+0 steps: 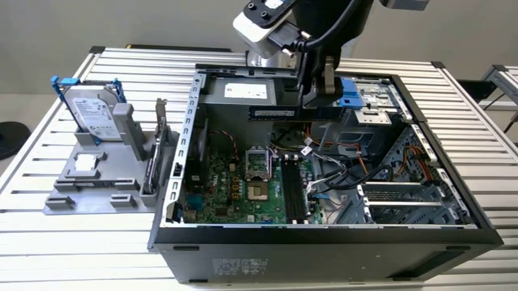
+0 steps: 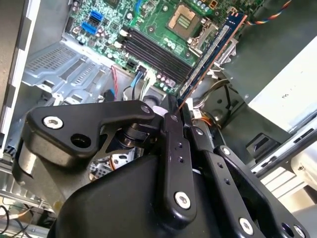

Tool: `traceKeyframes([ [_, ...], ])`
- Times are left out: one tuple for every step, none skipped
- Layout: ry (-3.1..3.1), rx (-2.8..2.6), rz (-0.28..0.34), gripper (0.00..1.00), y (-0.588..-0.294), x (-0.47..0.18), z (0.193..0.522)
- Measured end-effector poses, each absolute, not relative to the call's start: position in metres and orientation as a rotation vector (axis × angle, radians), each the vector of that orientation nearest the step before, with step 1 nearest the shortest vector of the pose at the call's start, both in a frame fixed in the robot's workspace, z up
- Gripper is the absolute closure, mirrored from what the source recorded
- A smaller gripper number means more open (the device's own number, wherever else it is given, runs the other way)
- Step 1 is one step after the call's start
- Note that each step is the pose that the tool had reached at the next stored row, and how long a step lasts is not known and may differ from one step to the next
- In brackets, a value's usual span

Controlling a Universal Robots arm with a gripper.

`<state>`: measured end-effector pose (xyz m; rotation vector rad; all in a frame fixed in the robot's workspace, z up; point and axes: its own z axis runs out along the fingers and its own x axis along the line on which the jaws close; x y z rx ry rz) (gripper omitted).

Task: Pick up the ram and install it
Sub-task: 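Pick up the ram and move it above insertion slot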

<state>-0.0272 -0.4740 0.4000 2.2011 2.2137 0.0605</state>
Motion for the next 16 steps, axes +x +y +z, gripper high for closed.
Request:
traceKeyframes([
  [2.213, 2.201, 0.06, 1.0, -0.473, -0.026, 0.4],
  [2.213, 2.202, 0.06, 1.0, -0.472, -0.025, 0.4],
  [2.213, 2.202, 0.06, 1.0, -0.471, -0.024, 0.4],
  [2.213, 2.202, 0.06, 1.0, -0.471, -0.023, 0.4],
  [2.213, 2.202, 0.061, 1.0, -0.47, -0.022, 0.399],
  [2.212, 2.203, 0.06, 1.0, -0.469, -0.021, 0.399],
  [2.212, 2.203, 0.06, 1.0, -0.468, -0.021, 0.399],
  [2.212, 2.203, 0.06, 1.0, -0.467, -0.02, 0.399],
  [2.212, 2.203, 0.06, 1.0, -0.466, -0.019, 0.399],
  [2.211, 2.204, 0.06, 1.0, -0.465, -0.018, 0.399],
  [2.211, 2.204, 0.06, 1.0, -0.464, -0.017, 0.399],
  [2.21, 2.204, 0.06, 1.0, -0.463, -0.016, 0.398],
  [2.21, 2.205, 0.06, 1.0, -0.462, -0.015, 0.398],
  [2.21, 2.205, 0.06, 1.0, -0.461, -0.015, 0.398],
  [2.209, 2.206, 0.06, 1.0, -0.46, -0.014, 0.398],
  [2.208, 2.206, 0.06, 1.0, -0.46, -0.013, 0.398],
])
